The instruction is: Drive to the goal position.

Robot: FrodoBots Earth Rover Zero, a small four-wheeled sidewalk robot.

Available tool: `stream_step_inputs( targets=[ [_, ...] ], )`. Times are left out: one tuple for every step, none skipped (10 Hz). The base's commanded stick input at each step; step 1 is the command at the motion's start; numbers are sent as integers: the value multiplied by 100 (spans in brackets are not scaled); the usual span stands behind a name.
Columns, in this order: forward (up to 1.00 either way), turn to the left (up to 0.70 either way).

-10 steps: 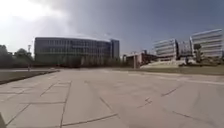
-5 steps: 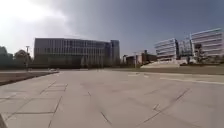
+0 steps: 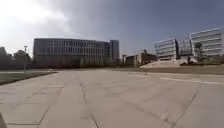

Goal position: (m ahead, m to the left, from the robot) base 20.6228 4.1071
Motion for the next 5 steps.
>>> stream_step_inputs(
  targets=[
    [70,0],
    [70,0],
    [70,0],
    [70,0],
    [70,0]
  ],
)
